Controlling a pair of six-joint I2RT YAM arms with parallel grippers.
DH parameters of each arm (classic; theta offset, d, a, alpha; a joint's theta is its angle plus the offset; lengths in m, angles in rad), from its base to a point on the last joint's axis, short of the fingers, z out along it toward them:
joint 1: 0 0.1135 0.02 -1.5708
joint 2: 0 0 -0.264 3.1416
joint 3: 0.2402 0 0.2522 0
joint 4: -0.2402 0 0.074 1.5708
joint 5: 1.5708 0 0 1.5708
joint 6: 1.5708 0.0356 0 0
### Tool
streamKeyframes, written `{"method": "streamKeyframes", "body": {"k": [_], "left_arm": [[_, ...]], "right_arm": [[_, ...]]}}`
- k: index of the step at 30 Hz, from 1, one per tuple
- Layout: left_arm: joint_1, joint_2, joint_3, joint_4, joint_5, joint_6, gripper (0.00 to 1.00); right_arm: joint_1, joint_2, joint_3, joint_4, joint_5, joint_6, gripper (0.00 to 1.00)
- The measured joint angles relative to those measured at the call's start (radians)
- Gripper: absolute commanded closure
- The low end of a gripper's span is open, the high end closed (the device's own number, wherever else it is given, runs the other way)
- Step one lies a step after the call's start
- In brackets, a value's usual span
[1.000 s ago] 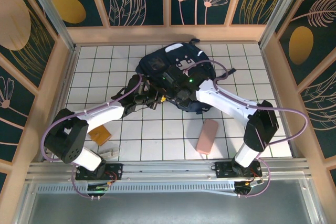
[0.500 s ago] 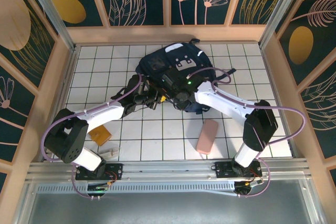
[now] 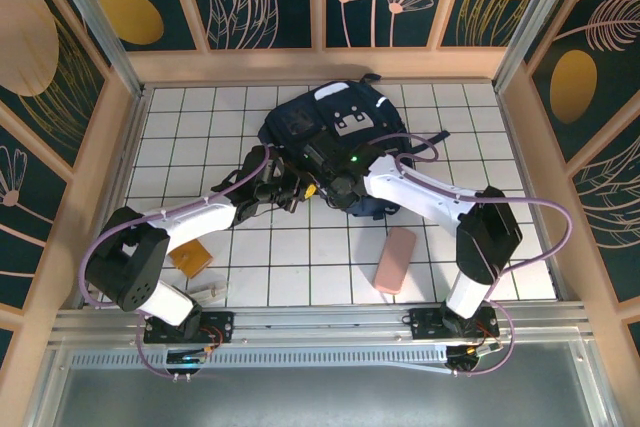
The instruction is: Pack the student bag
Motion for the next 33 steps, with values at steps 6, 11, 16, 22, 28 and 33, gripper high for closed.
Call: {"method": "streamKeyframes", "body": {"k": [6, 11, 16, 22, 28, 33], "left_arm": [[0.000, 0.000, -0.006, 0.002, -0.002, -0.001, 1.00], [0.000, 0.000, -0.023, 0.008, -0.006, -0.002, 1.00], [0.015, -0.013, -0.068, 0.020, -0.018, -0.010, 1.00], [0.066, -0.051, -0.103, 0.016, -0.028, -0.006, 1.00], [0.101, -0.037, -0.103, 0.016, 0.010, 0.010, 1.00], [0.157, 0.009, -0.103, 0.011, 0.031, 0.043, 1.00]], "right_arm": [[0.009, 0.000, 0.000, -0.014, 0.024, 0.002, 0.91], [0.014, -0.001, -0.016, -0.019, 0.037, -0.002, 1.00], [0.013, -0.022, -0.060, -0.015, 0.058, -0.050, 1.00], [-0.032, -0.105, -0.165, 0.033, 0.081, -0.208, 1.00], [-0.075, -0.126, -0.220, 0.105, 0.107, -0.425, 1.00], [-0.136, -0.126, -0.299, 0.157, 0.109, -0.592, 1.00]]}}
